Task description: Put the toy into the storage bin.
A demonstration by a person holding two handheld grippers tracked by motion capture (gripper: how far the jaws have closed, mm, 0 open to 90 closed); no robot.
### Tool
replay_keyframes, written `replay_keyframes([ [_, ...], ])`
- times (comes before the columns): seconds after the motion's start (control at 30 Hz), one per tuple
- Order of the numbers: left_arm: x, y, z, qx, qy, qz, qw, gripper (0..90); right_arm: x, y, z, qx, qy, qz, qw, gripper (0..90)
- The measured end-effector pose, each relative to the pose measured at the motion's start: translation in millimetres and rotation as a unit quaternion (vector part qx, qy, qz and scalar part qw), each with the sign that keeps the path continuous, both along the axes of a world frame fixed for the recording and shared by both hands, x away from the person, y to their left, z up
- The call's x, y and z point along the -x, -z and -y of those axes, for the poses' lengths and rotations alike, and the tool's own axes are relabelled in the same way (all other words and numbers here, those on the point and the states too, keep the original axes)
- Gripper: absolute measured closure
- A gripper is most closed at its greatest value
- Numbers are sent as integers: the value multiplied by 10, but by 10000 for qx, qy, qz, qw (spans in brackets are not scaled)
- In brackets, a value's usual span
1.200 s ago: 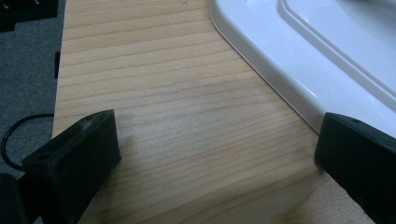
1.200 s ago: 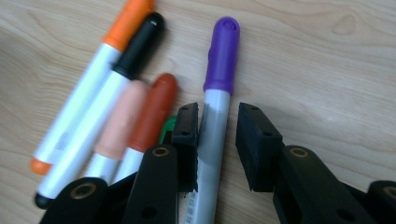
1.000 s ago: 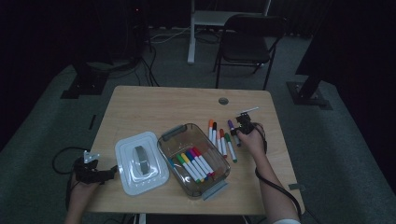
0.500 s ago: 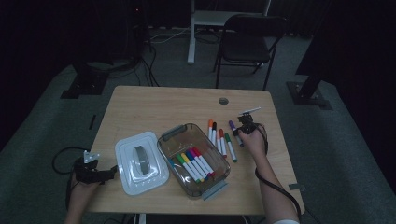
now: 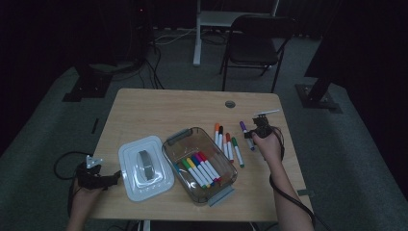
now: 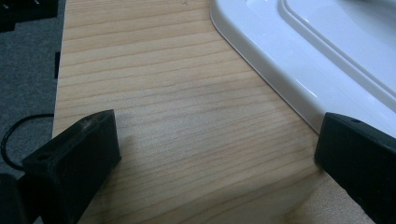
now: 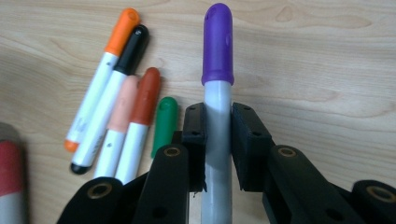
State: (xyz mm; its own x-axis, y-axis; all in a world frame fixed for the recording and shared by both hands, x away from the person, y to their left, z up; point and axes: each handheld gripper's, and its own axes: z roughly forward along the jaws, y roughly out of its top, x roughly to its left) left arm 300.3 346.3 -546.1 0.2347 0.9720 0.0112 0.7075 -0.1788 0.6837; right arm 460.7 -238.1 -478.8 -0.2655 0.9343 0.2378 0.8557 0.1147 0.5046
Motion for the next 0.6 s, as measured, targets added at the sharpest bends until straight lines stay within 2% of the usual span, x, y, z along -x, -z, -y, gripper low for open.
replay_keyframes([
  [0.27,0,0,0,-1,0,0,10000,5,202,-307,-60,-164,-154,269,9994,765],
  [0.43,0,0,0,1,-1,1,10000,5,359,-557,-184,-300,-418,516,9973,765],
  [0.47,0,0,0,1,-1,1,10000,5,359,-557,-184,-300,-418,516,9973,765],
  [0.5,0,0,0,-1,0,0,10000,5,459,-700,-267,-329,-580,702,9953,765],
  [0.53,0,0,0,-1,0,0,10000,5,459,-700,-267,-329,-580,702,9953,765],
  [0.6,0,0,0,0,-2,0,10000,5,547,-828,-342,-429,-750,895,9922,765],
])
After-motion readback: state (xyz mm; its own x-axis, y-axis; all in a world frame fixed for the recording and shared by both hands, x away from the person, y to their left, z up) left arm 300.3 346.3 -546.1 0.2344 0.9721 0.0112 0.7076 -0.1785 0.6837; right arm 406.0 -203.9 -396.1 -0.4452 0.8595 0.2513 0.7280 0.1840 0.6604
